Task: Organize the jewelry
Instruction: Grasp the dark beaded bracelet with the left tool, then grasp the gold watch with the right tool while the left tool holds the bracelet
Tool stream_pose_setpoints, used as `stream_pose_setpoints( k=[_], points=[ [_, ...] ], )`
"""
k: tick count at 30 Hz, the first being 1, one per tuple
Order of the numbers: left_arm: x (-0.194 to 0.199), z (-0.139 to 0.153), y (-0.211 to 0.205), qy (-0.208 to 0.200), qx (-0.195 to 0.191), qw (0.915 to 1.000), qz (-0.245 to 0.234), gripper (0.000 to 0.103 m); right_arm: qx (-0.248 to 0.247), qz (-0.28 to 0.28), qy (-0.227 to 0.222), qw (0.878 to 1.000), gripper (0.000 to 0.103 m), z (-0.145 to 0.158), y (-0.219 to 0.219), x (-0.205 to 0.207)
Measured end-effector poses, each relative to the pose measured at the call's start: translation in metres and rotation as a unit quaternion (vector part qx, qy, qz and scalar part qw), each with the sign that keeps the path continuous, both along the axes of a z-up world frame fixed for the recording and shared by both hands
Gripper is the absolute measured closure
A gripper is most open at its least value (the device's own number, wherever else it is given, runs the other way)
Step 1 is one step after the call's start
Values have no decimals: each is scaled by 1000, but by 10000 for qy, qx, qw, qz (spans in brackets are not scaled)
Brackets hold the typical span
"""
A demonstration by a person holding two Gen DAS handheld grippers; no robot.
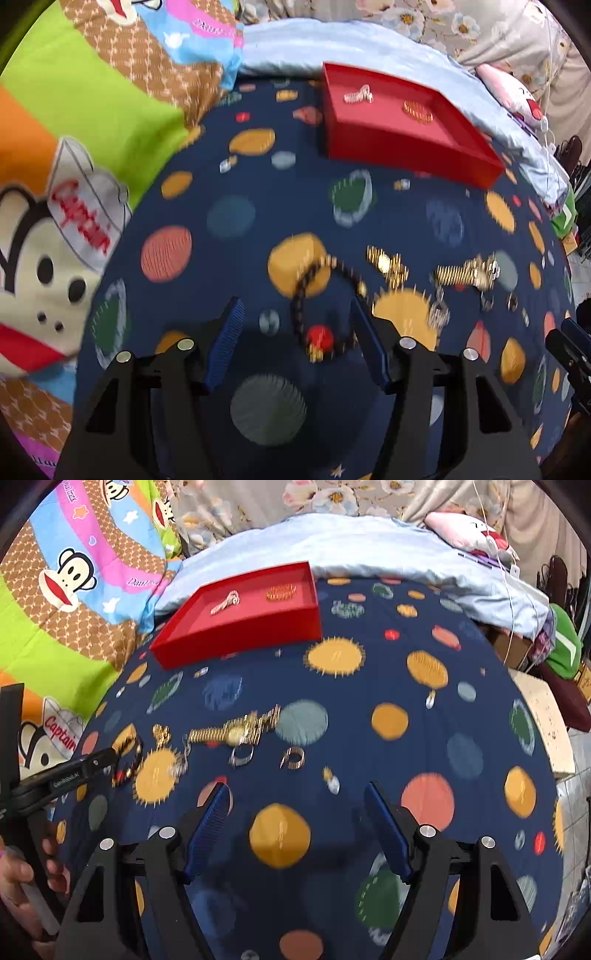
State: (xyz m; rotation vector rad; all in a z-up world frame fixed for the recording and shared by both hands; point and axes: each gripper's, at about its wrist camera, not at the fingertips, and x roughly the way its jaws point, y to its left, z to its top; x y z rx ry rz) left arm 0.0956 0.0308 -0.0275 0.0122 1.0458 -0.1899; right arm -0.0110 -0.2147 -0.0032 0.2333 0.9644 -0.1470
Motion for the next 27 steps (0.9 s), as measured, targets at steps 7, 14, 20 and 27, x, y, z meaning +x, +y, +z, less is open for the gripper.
stream_pose_setpoints(
  k=[7,14,20,27],
  points=[
    [4,-14,4,44,25,10000,64,53,18,54,-1,10000,29,1,11,-4],
    [12,-19,-7,-135,222,9996,-66,74,21,109,21,9999,29,-1,16,5],
    [13,-15,-10,-72,-11,9997,-230,96,57,155,92,9998,29,-7,19,13],
    [-1,17,-11,-246,-551,9972,-431,96,115,242,127,9996,31,-15,22,25]
  ],
)
